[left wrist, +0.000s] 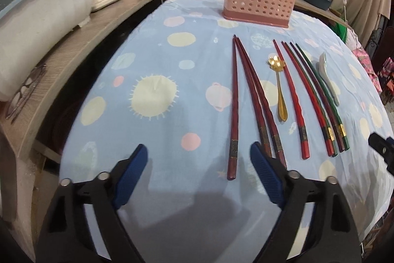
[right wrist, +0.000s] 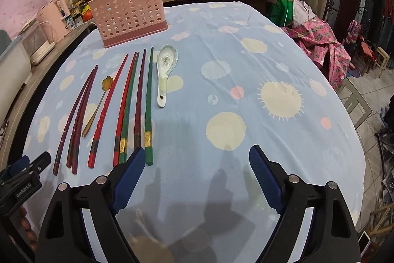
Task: Organize utensils
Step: 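Grasp a dark red chopstick with the left tool while the right tool grasps the white ceramic spoon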
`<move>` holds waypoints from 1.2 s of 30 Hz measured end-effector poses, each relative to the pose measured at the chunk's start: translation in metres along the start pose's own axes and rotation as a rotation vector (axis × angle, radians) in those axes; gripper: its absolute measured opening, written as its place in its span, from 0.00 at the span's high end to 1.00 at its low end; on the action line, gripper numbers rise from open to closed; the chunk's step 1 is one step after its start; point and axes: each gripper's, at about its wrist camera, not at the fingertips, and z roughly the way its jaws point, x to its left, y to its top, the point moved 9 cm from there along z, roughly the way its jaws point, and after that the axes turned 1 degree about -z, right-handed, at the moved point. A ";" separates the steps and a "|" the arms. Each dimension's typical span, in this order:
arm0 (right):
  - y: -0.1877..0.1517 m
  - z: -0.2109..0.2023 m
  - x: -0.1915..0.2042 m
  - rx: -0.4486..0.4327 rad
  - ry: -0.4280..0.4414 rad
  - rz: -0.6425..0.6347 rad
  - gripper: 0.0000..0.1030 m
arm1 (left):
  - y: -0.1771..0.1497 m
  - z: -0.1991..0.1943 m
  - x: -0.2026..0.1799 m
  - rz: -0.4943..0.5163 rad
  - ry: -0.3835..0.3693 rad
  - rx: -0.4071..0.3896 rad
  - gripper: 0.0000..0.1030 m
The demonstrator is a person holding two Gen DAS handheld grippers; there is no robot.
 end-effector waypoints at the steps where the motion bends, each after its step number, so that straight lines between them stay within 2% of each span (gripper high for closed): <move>1: 0.003 0.003 0.001 0.003 0.005 0.000 0.23 | -0.001 0.004 -0.002 0.003 -0.012 0.011 0.34; 3: 0.010 0.010 0.004 0.006 0.016 0.001 0.26 | 0.000 0.011 -0.005 0.006 -0.031 0.025 0.40; 5: 0.017 0.017 0.007 0.009 0.028 -0.002 0.34 | 0.000 0.016 -0.008 0.007 -0.062 0.041 0.54; 9: 0.031 0.031 0.014 0.016 0.052 -0.004 0.44 | 0.004 0.022 -0.012 0.000 -0.096 0.044 0.69; 14: 0.044 0.046 0.024 0.021 0.071 -0.009 0.50 | 0.009 0.027 -0.014 -0.005 -0.122 0.042 0.89; 18: 0.049 0.056 0.031 0.029 0.081 -0.012 0.53 | 0.012 0.029 -0.017 0.002 -0.129 0.038 0.91; 26: 0.056 0.072 0.038 0.052 0.096 -0.010 0.71 | 0.022 0.037 -0.020 -0.008 -0.143 0.038 0.92; 36: 0.061 0.087 0.040 0.061 0.088 -0.017 0.84 | 0.027 0.042 -0.023 0.002 -0.129 0.014 0.92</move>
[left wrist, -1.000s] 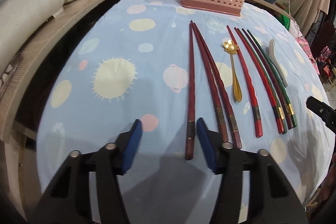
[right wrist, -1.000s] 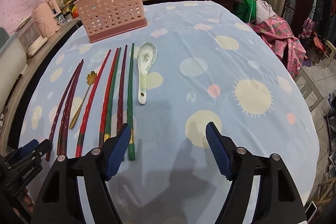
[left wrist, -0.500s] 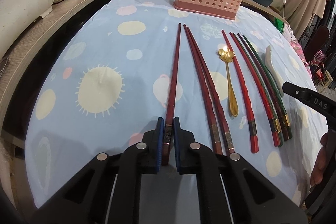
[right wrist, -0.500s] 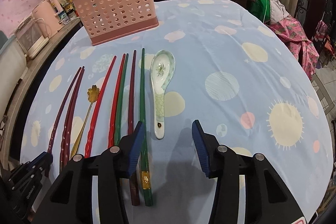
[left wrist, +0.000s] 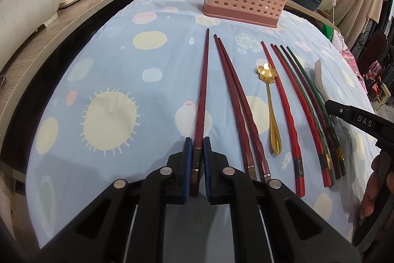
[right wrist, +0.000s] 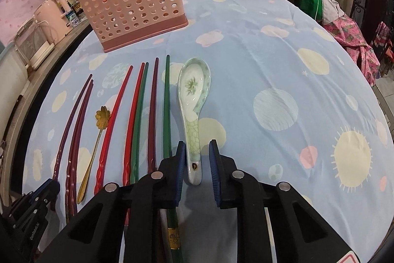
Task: Organize utensils
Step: 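Grasp a dark red chopstick with the left tool while the right tool grasps the white ceramic spoon, then lift the chopstick and spoon and carry both toward the pink basket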
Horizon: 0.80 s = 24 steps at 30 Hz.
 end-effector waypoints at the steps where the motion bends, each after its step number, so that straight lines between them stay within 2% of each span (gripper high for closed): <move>1: 0.000 0.000 0.000 -0.003 -0.005 -0.006 0.84 | 0.000 0.000 0.000 -0.001 0.000 -0.002 0.92; 16: -0.018 -0.022 -0.006 -0.018 0.024 -0.011 0.90 | -0.010 -0.017 0.004 -0.052 -0.050 0.012 0.93; 24: -0.014 -0.062 -0.012 -0.076 0.062 0.010 0.92 | 0.002 -0.059 0.006 -0.069 -0.064 -0.064 0.93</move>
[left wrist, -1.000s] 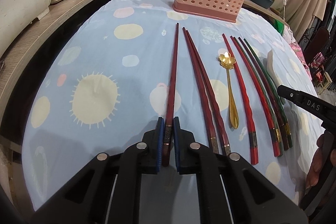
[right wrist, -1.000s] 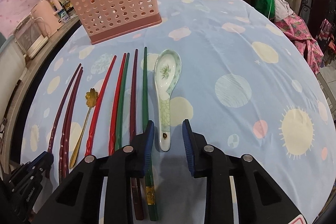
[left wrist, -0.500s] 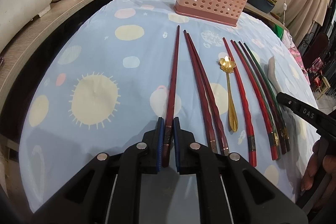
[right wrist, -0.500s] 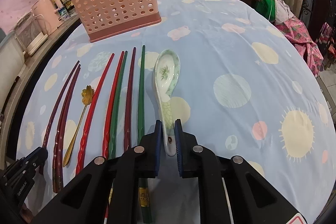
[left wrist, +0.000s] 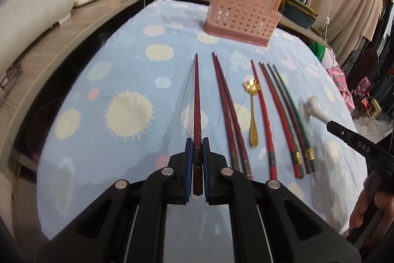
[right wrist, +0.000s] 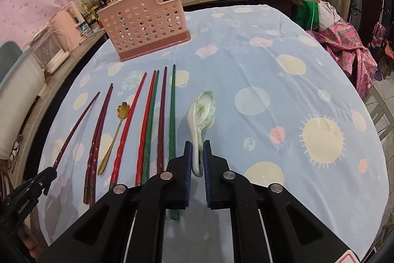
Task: Organize utensils
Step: 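Lift the chopstick and spoon and carry both toward the pink basket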
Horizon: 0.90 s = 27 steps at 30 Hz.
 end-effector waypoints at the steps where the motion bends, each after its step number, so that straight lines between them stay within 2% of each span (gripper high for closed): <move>1: 0.003 -0.005 0.000 -0.012 0.005 0.003 0.92 | 0.005 -0.007 -0.001 -0.001 -0.003 -0.018 0.93; 9: 0.036 -0.035 0.004 -0.087 0.045 0.009 0.94 | 0.060 -0.050 -0.009 0.001 -0.025 -0.160 0.93; 18: 0.080 -0.048 0.012 -0.131 0.073 -0.002 0.95 | 0.146 -0.079 -0.016 0.008 -0.014 -0.305 0.93; 27: 0.165 -0.040 0.019 -0.191 0.115 0.016 0.95 | 0.238 -0.085 -0.036 0.048 -0.020 -0.411 0.93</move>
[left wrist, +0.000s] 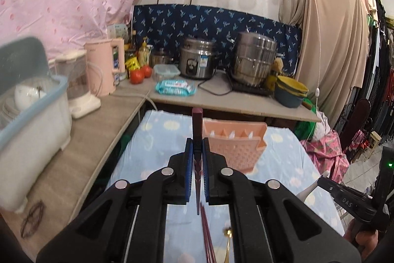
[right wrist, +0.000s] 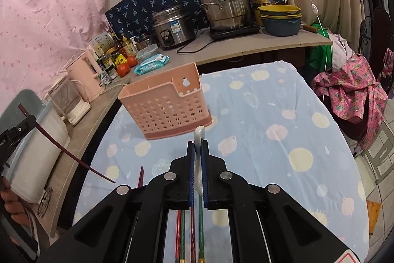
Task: Organize utensils
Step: 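Lift the chopstick and spoon and carry both toward the pink basket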
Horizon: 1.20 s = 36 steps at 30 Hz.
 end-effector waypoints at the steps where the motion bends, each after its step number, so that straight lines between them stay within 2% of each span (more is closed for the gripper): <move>1: 0.010 0.005 0.002 -0.005 0.010 0.006 0.95 | 0.010 0.003 -0.002 0.002 -0.005 -0.014 0.93; 9: 0.099 0.053 0.021 -0.093 0.126 0.054 0.95 | 0.097 0.040 -0.027 0.001 -0.045 -0.144 0.93; 13: 0.128 0.080 0.030 -0.121 0.157 0.066 0.95 | 0.115 0.072 -0.031 -0.007 -0.047 -0.149 0.93; 19: 0.137 0.120 0.032 -0.099 0.149 0.061 0.95 | 0.100 0.120 -0.027 -0.019 -0.032 -0.081 0.93; 25: 0.108 0.156 0.022 -0.010 0.116 0.067 0.94 | 0.070 0.152 -0.017 -0.034 -0.015 0.004 0.93; 30: 0.094 0.171 0.015 0.021 0.088 0.063 0.92 | 0.056 0.164 -0.012 -0.051 -0.006 0.042 0.93; 32: 0.093 0.171 0.013 0.011 0.078 0.064 0.88 | 0.053 0.165 -0.011 -0.055 -0.001 0.047 0.92; 33: 0.093 0.169 0.012 0.004 0.073 0.064 0.88 | 0.052 0.165 -0.010 -0.058 0.007 0.049 0.90; 35: 0.093 0.167 0.010 0.000 0.068 0.066 0.83 | 0.051 0.163 -0.007 -0.065 0.021 0.049 0.69; 36: 0.093 0.164 0.009 -0.002 0.067 0.068 0.82 | 0.051 0.160 -0.007 -0.069 0.024 0.045 0.66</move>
